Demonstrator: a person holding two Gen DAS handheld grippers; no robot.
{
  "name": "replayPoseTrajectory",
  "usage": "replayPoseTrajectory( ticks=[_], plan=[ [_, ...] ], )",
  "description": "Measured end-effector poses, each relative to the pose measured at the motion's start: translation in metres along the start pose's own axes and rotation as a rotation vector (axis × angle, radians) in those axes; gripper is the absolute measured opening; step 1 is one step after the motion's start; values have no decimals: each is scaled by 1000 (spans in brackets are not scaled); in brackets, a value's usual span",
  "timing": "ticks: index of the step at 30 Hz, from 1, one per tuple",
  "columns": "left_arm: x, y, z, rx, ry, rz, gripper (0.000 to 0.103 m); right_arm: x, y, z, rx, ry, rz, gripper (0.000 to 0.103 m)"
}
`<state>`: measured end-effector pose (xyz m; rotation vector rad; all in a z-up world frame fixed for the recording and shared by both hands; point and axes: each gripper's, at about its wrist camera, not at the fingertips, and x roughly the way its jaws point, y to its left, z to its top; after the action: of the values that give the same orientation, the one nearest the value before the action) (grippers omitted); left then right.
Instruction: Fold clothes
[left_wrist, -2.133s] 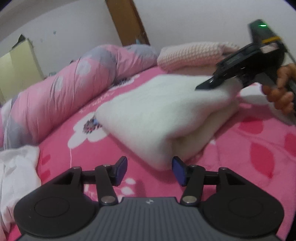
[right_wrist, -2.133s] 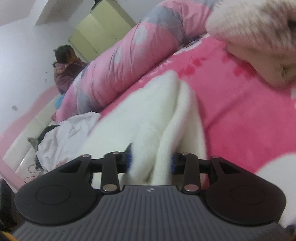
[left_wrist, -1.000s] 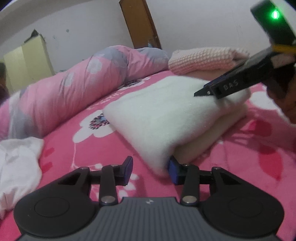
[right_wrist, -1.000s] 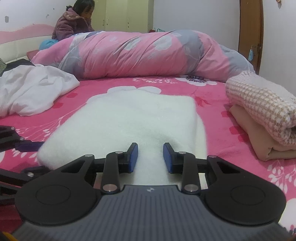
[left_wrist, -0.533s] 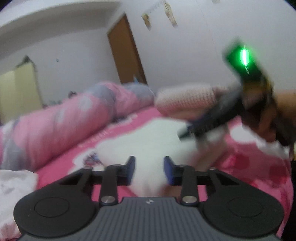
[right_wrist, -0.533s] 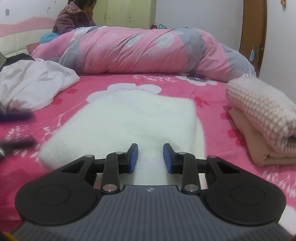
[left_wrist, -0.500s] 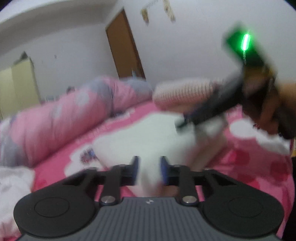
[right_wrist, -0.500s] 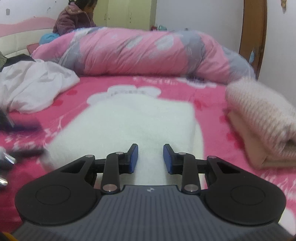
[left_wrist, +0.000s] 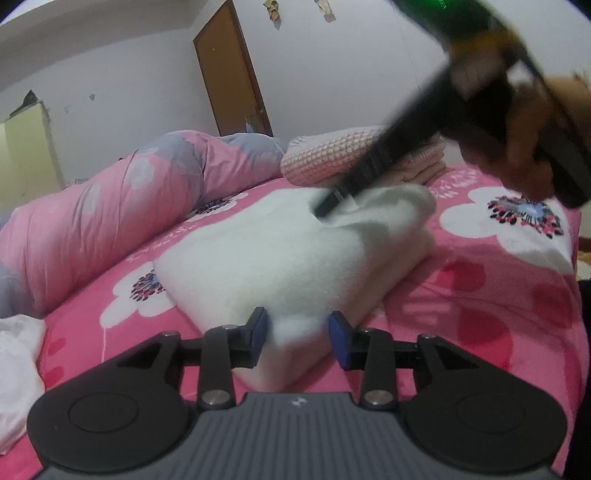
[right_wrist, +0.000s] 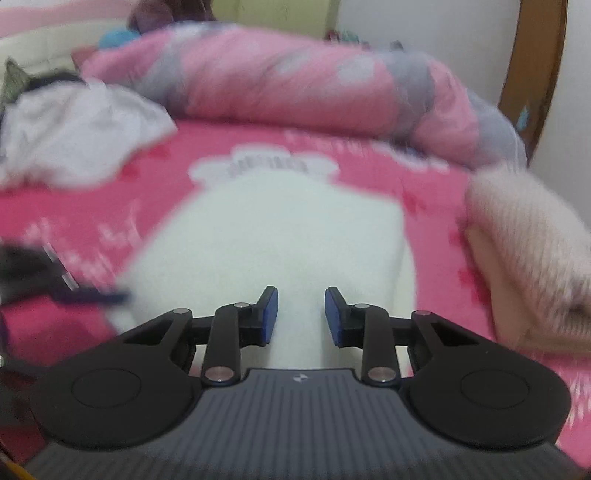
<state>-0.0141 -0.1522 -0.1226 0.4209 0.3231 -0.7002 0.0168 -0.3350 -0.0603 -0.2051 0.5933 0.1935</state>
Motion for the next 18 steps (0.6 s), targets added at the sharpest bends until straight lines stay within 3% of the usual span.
replayPoseTrajectory(
  ticks=[2,4,7,10,16,18],
  plan=[
    [-2,4,0,-20,-7,-17,38,3,8,1,-56,17,8,26],
    [-10,11,3,-51,-29,-54,38,20,11,-11,-121,97,-20,25],
    [-29,21,8,-93,-118,-91,38,21,3,-20,-101,88,-23,26],
    [-27,22,17,-77,-165,-83,38,14,7,7,-131,94,-36,26],
    [-8,21,14,-78,-160,-102,39,24,14,69,-145,-37,56,25],
    [-2,21,11,-84,-156,-113,48,55,7,63,-144,33,61,25]
  ],
)
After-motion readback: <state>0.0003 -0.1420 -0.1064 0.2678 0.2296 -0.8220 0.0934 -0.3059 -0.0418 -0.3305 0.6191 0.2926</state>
